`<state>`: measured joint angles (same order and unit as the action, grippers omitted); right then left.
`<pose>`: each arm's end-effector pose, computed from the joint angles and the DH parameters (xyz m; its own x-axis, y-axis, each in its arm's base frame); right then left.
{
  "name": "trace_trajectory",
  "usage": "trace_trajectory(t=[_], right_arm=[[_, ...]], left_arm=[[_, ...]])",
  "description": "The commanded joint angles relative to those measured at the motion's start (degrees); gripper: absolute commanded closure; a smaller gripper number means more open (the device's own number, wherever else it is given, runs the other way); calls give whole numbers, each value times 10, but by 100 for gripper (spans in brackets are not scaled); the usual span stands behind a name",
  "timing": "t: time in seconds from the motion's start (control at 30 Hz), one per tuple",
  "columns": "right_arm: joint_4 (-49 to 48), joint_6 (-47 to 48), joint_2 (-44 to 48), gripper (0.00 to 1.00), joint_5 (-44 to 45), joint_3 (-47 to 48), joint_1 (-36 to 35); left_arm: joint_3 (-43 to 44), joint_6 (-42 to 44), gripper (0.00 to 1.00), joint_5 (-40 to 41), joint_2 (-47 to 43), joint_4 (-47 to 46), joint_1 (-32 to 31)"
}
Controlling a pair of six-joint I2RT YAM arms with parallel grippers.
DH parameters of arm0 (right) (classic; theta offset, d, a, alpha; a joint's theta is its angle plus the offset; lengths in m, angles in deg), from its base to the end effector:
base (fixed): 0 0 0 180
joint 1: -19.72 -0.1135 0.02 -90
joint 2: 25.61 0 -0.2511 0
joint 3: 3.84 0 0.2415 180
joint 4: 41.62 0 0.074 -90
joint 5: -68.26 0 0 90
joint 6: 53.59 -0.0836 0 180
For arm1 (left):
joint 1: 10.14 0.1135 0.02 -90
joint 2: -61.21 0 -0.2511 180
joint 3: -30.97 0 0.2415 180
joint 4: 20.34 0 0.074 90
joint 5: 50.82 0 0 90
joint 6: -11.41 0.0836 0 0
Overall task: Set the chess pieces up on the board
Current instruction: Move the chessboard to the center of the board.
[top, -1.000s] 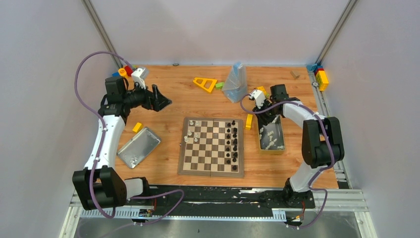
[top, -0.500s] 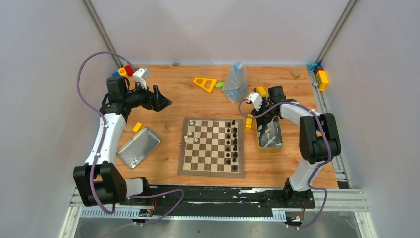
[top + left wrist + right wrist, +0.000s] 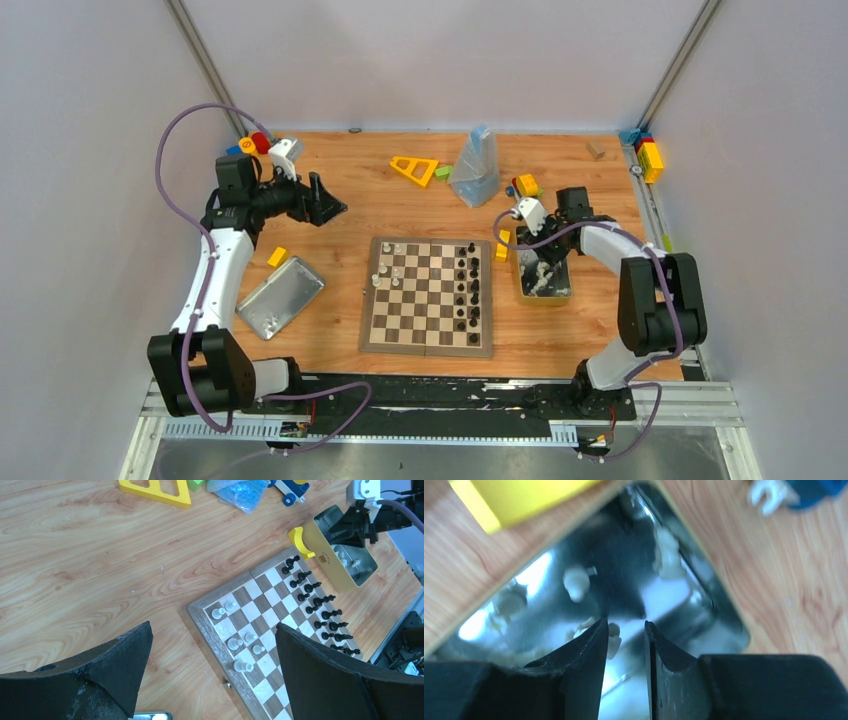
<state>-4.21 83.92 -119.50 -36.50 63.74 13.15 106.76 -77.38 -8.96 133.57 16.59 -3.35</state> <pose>0.3175 0.0580 0.1181 -0.4374 -0.7682 -0.4675 -0.8073 0.5645 -0.1722 0.2985 -0.0272 0.2956 -0.5366 -0.0497 -0.8424 0.5493 0.7373 -0.3934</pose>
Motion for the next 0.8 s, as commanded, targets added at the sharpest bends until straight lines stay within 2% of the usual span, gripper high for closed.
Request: trace_trajectory(t=[0.0, 0.4, 0.6, 0.77], right_arm=[[68, -1, 65, 67, 52, -19, 32], [289, -13, 189, 66, 82, -118, 36], [409, -30, 188, 66, -40, -96, 27], [406, -51, 148, 66, -129, -32, 13]], left_arm=[[0, 16, 0, -8, -30, 2, 5], [-9, 7, 0, -27, -50, 7, 5], [-16, 2, 0, -34, -60, 2, 5], [-21, -4, 0, -39, -63, -5, 5]])
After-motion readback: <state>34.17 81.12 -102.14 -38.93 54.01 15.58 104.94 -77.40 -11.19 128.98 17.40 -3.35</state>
